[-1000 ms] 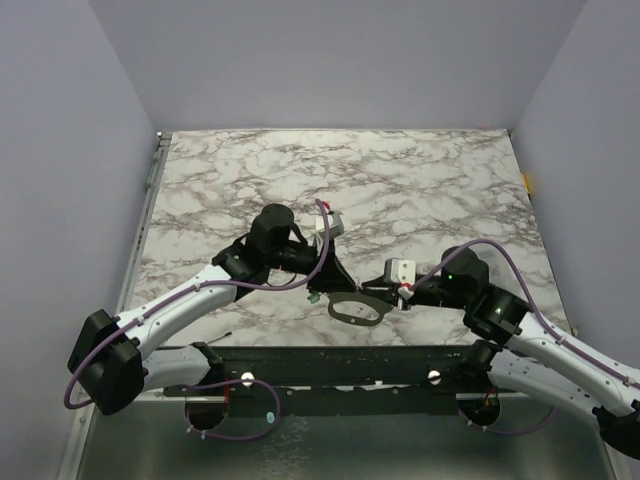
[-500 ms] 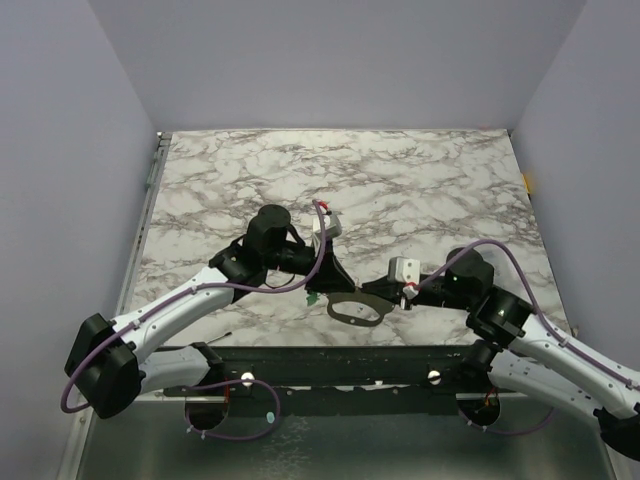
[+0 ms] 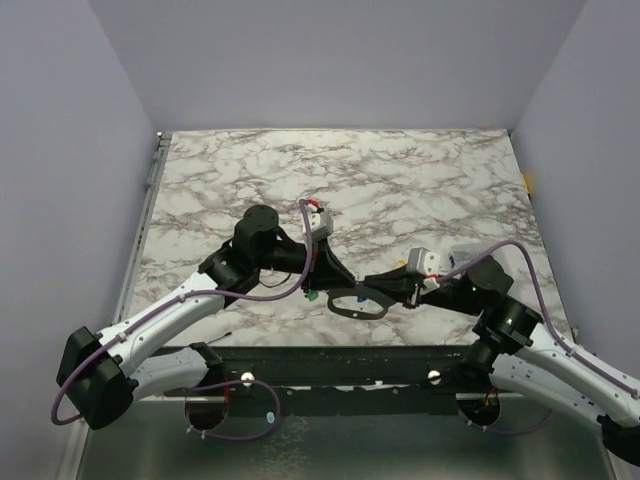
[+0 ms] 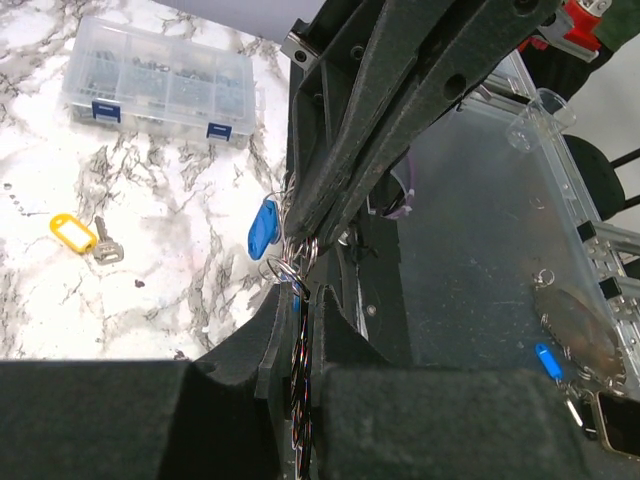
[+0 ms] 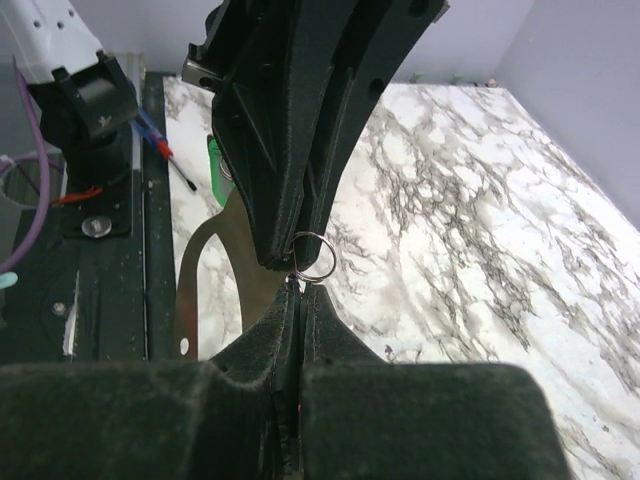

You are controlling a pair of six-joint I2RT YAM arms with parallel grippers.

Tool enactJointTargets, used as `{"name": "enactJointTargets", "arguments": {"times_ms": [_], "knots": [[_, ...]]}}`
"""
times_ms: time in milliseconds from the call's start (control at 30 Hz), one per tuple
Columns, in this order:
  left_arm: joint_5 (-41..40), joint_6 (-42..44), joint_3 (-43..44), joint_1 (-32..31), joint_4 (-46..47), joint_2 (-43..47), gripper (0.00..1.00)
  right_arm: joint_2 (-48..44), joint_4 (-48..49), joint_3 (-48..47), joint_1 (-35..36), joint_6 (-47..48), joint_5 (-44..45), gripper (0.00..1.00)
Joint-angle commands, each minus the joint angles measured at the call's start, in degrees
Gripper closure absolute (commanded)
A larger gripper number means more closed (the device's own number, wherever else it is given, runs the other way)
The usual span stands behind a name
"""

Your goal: Put the keys on the keyring

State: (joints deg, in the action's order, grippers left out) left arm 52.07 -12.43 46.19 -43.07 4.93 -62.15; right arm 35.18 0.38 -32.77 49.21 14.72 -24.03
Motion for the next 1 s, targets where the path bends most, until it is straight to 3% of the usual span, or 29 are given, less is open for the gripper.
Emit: {"name": "enactJointTargets", "arguments": {"times_ms": [0,233,367,600,700,967], "knots": [[3.05,0.27,-1.13,0.03,1.72,2.09,1.0,-2.56,9.89,1.93,-0.08,-4.55,5.18,0.99],[3.43,-0.54,-2.52,0.08,4.54,3.99,1.0,-3.23,18.27,5.45,-0.08,-10.81,7.6,0.99],[2.98,-0.65,-3.01,-0.04,5.33,4.4,0.92,-4.93,25.57,9.11,-0.08,-14.47,11.32,0.99],[1.84,-0.5,-3.69,0.01,6.82,5.59,0.73,-4.02,38.6,13.65,-0.08,-20.86,12.0,0.99],[1.2,-0.68,-4.3,0.01,8.16,6.64,0.57,-2.41,44.35,15.1,-0.08,-22.37,11.32,0.99],[-1.34,-0.03,-5.33,0.04,9.09,8.88,0.33,0.42,47.48,14.96,-0.08,-22.15,8.29,0.99]]}}
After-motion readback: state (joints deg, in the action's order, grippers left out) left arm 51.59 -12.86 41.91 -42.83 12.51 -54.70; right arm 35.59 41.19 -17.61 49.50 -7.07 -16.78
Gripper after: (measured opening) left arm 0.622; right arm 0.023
